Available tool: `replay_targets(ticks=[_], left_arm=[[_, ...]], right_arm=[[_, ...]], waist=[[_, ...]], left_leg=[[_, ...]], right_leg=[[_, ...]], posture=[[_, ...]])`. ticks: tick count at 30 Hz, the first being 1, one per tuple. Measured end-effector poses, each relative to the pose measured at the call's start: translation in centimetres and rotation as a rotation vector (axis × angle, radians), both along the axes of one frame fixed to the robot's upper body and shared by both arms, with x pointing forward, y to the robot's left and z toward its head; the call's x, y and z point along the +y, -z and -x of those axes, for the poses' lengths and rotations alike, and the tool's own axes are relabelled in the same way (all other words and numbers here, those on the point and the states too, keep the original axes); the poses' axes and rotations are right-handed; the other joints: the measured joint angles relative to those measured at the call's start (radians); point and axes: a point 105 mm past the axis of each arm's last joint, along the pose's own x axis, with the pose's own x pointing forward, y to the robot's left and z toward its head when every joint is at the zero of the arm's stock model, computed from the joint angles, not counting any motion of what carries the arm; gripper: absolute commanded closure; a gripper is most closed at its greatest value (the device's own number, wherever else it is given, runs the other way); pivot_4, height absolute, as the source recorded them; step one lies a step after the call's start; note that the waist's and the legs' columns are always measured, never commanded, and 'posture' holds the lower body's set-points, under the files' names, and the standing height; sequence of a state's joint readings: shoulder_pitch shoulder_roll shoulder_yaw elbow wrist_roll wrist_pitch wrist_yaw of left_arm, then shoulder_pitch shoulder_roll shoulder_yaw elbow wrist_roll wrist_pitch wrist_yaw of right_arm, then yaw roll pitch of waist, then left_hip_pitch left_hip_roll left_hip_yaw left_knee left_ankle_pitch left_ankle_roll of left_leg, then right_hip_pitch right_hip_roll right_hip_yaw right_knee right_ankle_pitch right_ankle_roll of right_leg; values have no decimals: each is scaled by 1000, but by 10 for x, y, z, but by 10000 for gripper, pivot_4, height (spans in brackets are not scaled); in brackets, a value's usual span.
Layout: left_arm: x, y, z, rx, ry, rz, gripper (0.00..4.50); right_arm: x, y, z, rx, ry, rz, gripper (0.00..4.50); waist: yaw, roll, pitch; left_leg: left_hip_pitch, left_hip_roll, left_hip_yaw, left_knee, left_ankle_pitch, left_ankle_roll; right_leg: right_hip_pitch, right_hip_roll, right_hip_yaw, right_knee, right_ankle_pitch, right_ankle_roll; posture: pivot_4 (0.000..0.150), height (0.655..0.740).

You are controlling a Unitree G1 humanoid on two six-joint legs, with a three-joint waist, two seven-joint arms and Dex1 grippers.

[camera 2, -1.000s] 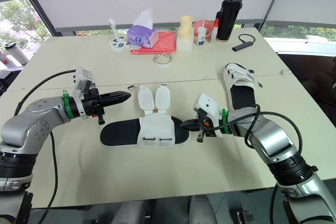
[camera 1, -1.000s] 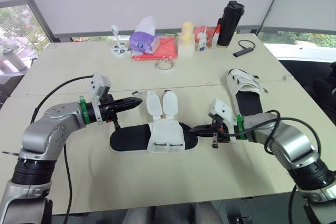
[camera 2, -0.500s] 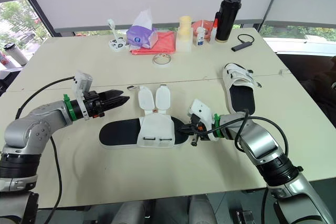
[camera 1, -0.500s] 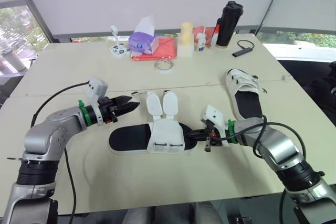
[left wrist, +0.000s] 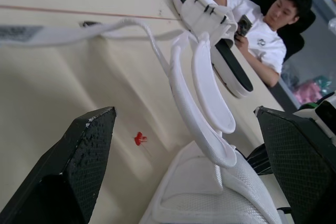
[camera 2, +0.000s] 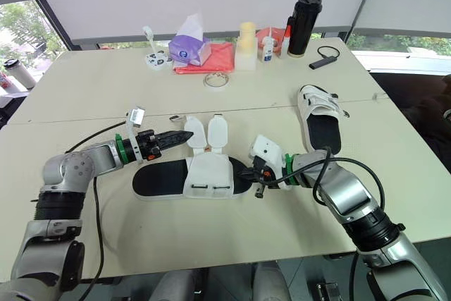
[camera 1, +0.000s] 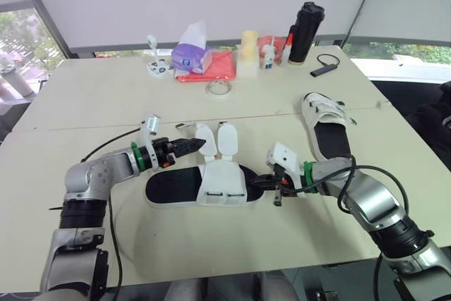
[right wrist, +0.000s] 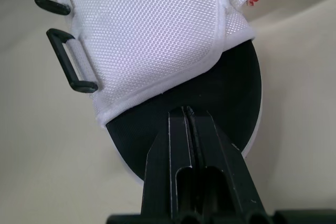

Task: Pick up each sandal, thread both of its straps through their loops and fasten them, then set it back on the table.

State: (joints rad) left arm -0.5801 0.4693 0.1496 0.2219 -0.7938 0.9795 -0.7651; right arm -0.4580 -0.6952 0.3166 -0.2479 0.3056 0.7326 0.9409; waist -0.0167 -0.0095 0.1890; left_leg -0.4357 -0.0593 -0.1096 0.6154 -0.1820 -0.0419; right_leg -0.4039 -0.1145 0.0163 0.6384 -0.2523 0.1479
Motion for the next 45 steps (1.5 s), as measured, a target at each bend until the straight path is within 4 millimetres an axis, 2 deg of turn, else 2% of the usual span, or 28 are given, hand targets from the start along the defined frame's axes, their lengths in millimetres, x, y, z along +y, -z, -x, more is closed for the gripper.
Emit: replay_targets(ticks=[4, 10, 18, 27, 32, 37, 45], left_arm=[[-8, 7, -7, 38, 6, 4, 846], [-12, 8, -12, 36, 5, 13, 846], [-19, 4, -17, 15, 9, 28, 846], [-17, 3, -18, 8, -5, 28, 846], [-15, 2, -19, 5, -17, 30, 846], [-12, 1, -30, 45, -82, 115, 846], [-23, -10, -46, 125, -97, 280, 846]], right_arm=[[4, -1, 5, 2, -26, 8, 45000], [7, 0, 9, 18, -50, 8, 45000], [18, 3, 3, 17, -64, -11, 45000], [26, 7, -2, 8, -93, -21, 45000], [27, 12, -2, -15, -114, 10, 45000], [25, 12, -2, -24, -116, 16, 45000], [25, 13, -2, -29, -117, 20, 45000]], waist=[[1, 0, 0], [2, 0, 0], [-2, 0, 0], [-5, -1, 0], [-4, -1, 0], [-1, -2, -1], [-1, -2, -2]], left_leg=[[0, 0, 0, 0, 0, 0], [0, 0, 0, 0, 0, 0], [1, 0, 0, -1, 1, -1], [4, 1, 0, -1, 1, -2], [12, 2, 0, -3, 1, -2], [12, 2, 0, -3, 1, -2], [12, 1, 0, -3, 1, -2]], right_leg=[[0, 0, 0, 0, 0, 0], [0, 0, 0, 0, 0, 0], [0, 0, 0, 0, 0, 0], [2, 1, 0, 0, 1, -1], [11, 2, 0, -4, 0, -3], [12, 2, 0, -5, 1, -1], [12, 2, 0, -5, 1, -1]], posture=[[1500, 7400], [1500, 7400], [1500, 7400], [1500, 7400], [1500, 7400], [1500, 7400], [1500, 7400]])
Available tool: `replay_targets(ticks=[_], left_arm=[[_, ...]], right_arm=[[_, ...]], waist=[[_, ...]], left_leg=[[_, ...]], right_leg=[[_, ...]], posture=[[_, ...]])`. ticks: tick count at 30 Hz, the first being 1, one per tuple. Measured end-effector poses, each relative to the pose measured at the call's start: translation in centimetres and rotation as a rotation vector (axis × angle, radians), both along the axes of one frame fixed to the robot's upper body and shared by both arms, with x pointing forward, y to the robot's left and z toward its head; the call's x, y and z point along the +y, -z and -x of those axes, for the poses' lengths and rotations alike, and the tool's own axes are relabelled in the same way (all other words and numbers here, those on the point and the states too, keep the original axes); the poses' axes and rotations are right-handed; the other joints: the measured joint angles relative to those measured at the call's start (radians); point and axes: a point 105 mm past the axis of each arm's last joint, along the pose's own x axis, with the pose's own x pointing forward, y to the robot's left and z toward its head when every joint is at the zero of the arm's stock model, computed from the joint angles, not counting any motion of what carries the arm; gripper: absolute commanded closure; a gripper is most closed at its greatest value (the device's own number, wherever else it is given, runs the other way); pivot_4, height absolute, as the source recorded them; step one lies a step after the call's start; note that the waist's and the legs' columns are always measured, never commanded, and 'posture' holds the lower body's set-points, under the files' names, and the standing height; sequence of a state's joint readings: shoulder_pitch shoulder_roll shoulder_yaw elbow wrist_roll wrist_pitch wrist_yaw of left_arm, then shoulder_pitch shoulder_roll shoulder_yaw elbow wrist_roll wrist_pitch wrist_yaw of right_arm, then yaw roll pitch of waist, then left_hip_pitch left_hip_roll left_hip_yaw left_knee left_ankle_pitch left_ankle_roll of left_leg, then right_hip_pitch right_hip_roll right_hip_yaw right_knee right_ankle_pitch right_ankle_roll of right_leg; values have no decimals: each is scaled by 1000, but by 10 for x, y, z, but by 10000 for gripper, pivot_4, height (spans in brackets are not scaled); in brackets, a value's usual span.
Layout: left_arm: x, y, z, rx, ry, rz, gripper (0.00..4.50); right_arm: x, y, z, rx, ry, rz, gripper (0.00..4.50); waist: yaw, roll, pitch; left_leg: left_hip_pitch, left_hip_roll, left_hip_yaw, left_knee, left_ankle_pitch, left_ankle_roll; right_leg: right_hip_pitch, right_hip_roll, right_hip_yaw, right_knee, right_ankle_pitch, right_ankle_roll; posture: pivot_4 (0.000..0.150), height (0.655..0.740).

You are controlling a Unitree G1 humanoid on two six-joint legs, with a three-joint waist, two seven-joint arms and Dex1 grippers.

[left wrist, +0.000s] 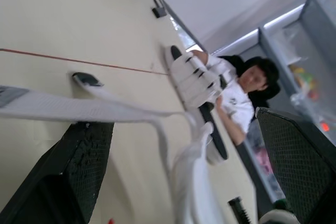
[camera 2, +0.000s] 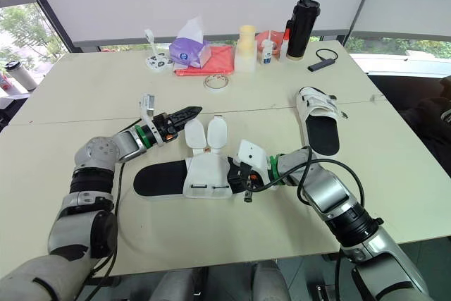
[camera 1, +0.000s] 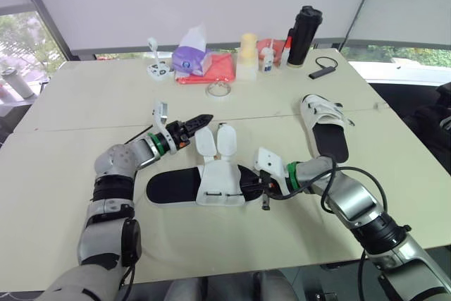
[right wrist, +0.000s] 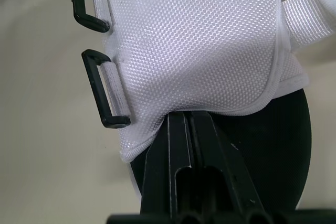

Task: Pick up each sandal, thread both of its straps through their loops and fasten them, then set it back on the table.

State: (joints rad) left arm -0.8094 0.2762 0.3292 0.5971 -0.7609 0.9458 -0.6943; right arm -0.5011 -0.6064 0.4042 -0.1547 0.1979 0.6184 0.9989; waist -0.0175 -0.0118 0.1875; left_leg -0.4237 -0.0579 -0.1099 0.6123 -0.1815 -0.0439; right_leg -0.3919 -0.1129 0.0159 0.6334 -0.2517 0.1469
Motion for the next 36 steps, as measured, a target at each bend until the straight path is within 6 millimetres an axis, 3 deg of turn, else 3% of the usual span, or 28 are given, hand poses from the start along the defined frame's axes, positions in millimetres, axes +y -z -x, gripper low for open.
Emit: replay_targets(ticks=[7, 13, 23, 26, 32, 33, 36], left_arm=[[-4, 14, -7, 108, -16, 67, 846], [3, 0, -23, 107, -114, 138, 846], [10, 4, -26, 121, -153, 148, 846], [13, 3, -27, 114, -168, 148, 8700], [24, 1, -29, 96, -205, 149, 41678], [26, -1, -30, 88, -207, 146, 44692], [26, -14, -27, 8, -172, 99, 44692]], right_arm=[[0, 0, 0, -3, 0, 0, 45000], [-1, -1, 0, -13, 3, 1, 45000], [-1, -2, 0, -20, 4, 6, 45000], [-1, -2, 0, -21, 4, 7, 45000], [0, -2, 0, -21, 4, 7, 45000], [0, -2, 0, -21, 4, 7, 45000], [0, -2, 0, -22, 3, 8, 45000]], waist=[[0, 0, 0], [0, 0, 0], [0, -1, 0], [0, -1, 0], [0, -1, 0], [0, -1, 0], [0, -1, 0]], left_leg=[[0, 0, 0, 0, 0, 0], [0, 0, 0, 0, 0, 0], [0, 0, 0, -1, 0, 0], [0, 0, 0, -1, 0, 0], [0, 0, 0, -1, 0, 0], [0, 0, 0, -1, 0, 0], [-1, 0, 0, -1, 0, 0]], right_leg=[[0, 0, 0, 0, 0, 0], [0, 0, 0, -1, 0, 0], [0, 0, 0, -1, 0, 0], [0, 0, 0, -1, 0, 0], [0, 0, 0, -1, 0, 0], [0, 0, 0, -1, 0, 0], [0, 0, 0, -1, 0, 0]], posture=[[1500, 7400], [1500, 7400], [1500, 7400], [1500, 7400], [1500, 7400], [1500, 7400], [1500, 7400]])
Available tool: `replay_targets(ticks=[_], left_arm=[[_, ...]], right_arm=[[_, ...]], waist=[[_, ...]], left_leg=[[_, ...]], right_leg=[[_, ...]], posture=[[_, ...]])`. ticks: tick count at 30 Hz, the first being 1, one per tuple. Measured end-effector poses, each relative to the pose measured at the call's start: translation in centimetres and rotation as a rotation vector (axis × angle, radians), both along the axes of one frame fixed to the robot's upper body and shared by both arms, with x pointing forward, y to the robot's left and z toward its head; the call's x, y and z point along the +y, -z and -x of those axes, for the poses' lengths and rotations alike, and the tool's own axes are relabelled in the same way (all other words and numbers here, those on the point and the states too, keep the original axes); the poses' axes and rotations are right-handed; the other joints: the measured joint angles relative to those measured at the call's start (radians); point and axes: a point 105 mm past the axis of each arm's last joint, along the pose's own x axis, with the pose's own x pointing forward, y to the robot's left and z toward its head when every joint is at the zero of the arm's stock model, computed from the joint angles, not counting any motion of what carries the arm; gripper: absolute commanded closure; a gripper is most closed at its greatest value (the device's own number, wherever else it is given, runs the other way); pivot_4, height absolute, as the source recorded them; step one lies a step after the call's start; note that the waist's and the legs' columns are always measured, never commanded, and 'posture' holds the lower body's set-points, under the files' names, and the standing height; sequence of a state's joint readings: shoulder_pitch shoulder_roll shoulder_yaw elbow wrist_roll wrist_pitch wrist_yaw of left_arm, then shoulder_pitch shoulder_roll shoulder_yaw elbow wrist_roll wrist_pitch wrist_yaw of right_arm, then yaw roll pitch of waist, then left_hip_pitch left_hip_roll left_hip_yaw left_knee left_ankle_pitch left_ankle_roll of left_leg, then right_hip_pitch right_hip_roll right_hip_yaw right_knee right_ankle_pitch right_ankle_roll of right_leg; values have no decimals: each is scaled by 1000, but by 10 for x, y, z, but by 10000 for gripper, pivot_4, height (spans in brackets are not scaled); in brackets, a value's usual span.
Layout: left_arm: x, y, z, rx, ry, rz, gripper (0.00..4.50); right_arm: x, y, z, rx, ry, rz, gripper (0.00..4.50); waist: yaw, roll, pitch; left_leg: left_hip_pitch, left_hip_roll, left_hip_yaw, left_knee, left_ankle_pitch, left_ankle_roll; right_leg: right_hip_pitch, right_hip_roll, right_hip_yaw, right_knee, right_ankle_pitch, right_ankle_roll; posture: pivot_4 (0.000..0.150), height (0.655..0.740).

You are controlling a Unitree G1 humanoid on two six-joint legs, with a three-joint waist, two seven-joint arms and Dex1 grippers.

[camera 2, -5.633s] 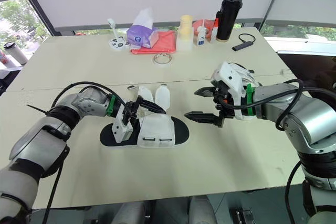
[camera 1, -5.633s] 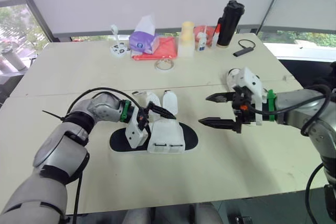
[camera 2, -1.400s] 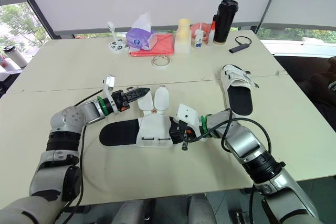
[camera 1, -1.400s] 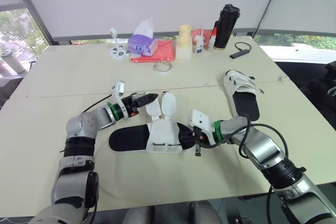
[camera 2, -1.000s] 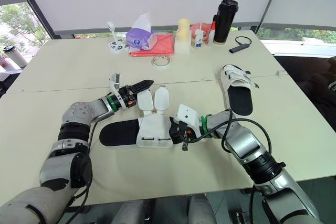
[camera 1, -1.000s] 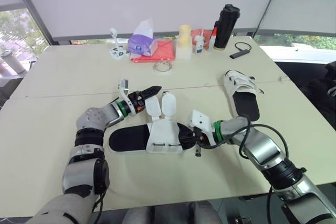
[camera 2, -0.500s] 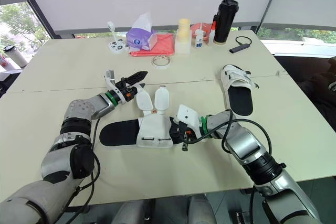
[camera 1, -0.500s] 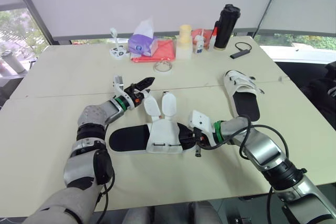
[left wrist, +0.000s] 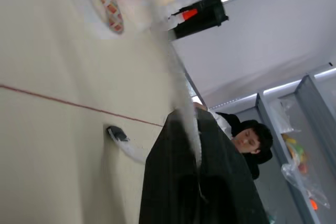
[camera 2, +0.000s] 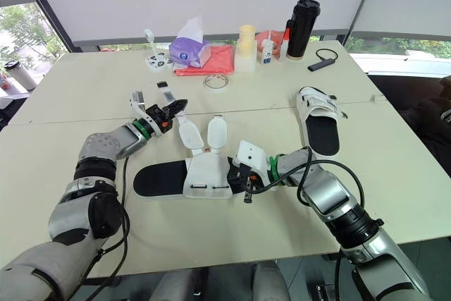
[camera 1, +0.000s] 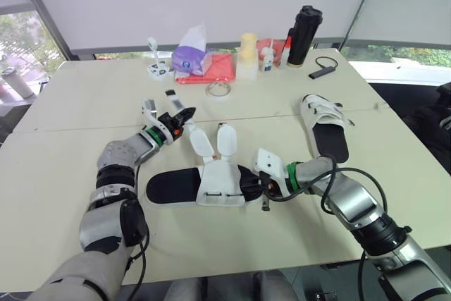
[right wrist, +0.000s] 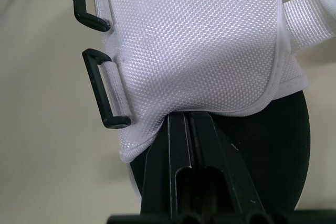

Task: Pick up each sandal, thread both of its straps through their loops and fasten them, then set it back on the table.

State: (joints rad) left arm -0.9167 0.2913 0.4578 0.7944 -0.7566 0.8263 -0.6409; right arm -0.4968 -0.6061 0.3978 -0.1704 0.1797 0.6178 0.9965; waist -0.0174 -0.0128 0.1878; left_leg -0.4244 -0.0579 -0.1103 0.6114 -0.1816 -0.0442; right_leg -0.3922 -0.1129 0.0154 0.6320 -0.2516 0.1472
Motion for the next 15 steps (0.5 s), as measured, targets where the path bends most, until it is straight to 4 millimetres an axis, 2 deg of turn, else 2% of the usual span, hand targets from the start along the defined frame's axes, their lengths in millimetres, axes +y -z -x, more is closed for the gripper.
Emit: replay_targets(ticks=[4, 6, 10, 15], left_arm=[[-20, -37, 24, -263, 144, -174, 44692], [-34, -43, 46, -412, 242, -313, 44692], [-54, -29, 89, -655, 427, -539, 44692], [-58, 5, 145, -971, 681, -823, 44692]], right_arm=[[1, 0, 0, 1, -4, 0, 45000], [2, 0, 0, 2, -9, 1, 45000], [2, 0, -1, 3, -14, 2, 45000], [1, 0, -1, 2, -21, 5, 45000]], waist=[[-3, 0, 0], [-4, 1, 0], [-3, 1, 0], [1, 1, -1]], left_leg=[[0, 0, 0, -1, 0, 0], [0, 1, 1, -3, 0, 0], [1, 1, 2, -4, 0, -1], [1, 3, 3, -6, -2, -3]], right_leg=[[0, 0, 1, -1, 0, 0], [0, 0, 1, -1, 0, -1], [-1, 0, 2, -2, -2, -5], [-2, -1, 3, -5, -3, -10]], posture=[[1500, 7400], [1500, 7400], [1500, 7400], [1500, 7400]])
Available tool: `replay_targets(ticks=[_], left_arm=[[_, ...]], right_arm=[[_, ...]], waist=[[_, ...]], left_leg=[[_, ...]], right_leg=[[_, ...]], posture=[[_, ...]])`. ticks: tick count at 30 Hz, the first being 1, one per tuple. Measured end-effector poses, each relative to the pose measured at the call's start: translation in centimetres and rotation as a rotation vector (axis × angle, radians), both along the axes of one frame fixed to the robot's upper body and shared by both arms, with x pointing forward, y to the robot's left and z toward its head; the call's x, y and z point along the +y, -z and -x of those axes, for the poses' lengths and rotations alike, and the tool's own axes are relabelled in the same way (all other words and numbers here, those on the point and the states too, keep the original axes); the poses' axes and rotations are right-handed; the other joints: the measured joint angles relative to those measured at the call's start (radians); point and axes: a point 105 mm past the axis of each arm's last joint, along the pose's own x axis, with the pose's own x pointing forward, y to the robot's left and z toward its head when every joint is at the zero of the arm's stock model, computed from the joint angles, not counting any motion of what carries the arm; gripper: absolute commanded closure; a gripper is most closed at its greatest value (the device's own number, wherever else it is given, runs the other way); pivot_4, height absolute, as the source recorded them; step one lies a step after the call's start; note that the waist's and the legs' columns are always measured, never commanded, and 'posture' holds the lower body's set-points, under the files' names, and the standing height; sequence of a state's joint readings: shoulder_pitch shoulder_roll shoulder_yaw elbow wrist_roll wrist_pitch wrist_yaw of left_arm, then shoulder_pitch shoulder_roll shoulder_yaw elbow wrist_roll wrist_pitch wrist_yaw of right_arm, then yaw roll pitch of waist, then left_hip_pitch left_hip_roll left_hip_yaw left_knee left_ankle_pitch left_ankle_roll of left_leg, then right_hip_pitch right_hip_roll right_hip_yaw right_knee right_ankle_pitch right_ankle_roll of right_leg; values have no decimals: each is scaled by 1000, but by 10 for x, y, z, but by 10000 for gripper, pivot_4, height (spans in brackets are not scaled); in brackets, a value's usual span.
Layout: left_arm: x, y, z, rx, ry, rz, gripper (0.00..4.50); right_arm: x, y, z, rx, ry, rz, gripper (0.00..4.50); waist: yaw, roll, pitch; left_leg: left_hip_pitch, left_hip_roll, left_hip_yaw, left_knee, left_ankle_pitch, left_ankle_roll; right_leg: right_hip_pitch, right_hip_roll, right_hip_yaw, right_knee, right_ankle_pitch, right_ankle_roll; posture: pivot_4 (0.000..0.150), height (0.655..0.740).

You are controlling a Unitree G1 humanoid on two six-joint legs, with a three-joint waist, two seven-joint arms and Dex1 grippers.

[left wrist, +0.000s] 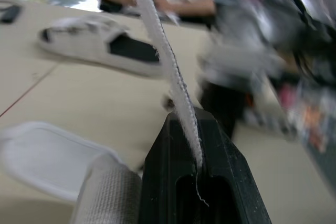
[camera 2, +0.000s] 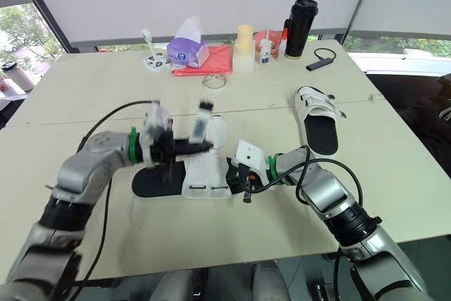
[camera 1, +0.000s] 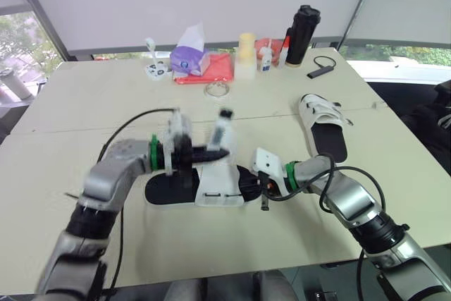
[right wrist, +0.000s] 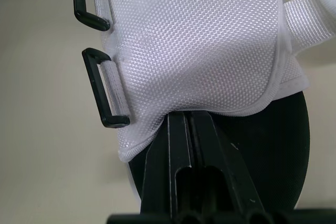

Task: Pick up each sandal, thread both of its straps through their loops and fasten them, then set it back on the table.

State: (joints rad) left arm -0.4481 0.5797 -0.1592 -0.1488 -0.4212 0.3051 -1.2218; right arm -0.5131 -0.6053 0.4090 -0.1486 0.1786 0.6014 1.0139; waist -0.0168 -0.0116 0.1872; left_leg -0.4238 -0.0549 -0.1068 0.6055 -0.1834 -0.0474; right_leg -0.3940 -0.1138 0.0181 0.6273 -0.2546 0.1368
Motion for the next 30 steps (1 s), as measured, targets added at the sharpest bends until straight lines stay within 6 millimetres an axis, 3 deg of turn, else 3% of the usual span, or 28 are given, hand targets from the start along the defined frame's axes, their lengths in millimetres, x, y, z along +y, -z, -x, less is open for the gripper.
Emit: replay_targets(ticks=[3, 6, 10, 15, 18, 24, 25, 30], left_arm=[[4, 16, 19, -192, 121, -126, 44692], [10, 21, 24, -370, 202, -221, 44692], [14, 27, 19, -572, 237, -270, 44692], [6, 21, 8, -870, 269, -252, 44692], [10, 29, 10, -945, 313, -262, 32639], [12, 34, 22, -958, 350, -211, 2460], [12, 37, 24, -944, 354, -208, 374], [9, 23, 22, -888, 278, -143, 374]], right_arm=[[-1, 0, 0, -2, -5, 4, 45000], [-1, 0, -1, -4, -12, 5, 45000], [0, 0, 0, -2, -25, 6, 45000], [0, 0, -1, -6, -29, 6, 45000], [1, 0, -1, -10, -36, 5, 45000], [1, 0, -1, -9, -36, 5, 45000], [1, 0, -1, -9, -36, 5, 45000], [1, 0, -2, -10, -38, 6, 45000]], waist=[[2, 0, 0], [2, 0, 0], [2, 0, 0], [2, 0, -1], [0, 0, -1], [1, 1, -1], [1, 1, -1], [0, 1, -1]], left_leg=[[-1, 2, -1, 0, 0, 0], [-1, 2, -2, -1, 0, 0], [-1, 1, -2, -2, 1, 2], [-1, 0, -2, -3, 2, 3], [-1, -1, -2, -5, 2, 3], [0, 0, -3, -5, 2, 3], [0, 0, -3, -5, 2, 3], [0, 0, -3, -5, 2, 3]], right_leg=[[0, -1, 0, -1, 0, -1], [-1, -3, 0, -2, 0, -1], [-2, -3, 0, -3, 0, -1], [-2, -2, -1, -2, 1, 0], [-3, -2, -1, -2, 1, 0], [-3, -1, -1, -2, 1, 0], [-3, -1, -1, -2, 1, 0], [-3, -1, -1, -1, 1, 0]], posture=[[1500, 7400], [1500, 7400], [1500, 7400], [1500, 7400], [1500, 7400], [1500, 7400], [1500, 7400], [1500, 7400]])
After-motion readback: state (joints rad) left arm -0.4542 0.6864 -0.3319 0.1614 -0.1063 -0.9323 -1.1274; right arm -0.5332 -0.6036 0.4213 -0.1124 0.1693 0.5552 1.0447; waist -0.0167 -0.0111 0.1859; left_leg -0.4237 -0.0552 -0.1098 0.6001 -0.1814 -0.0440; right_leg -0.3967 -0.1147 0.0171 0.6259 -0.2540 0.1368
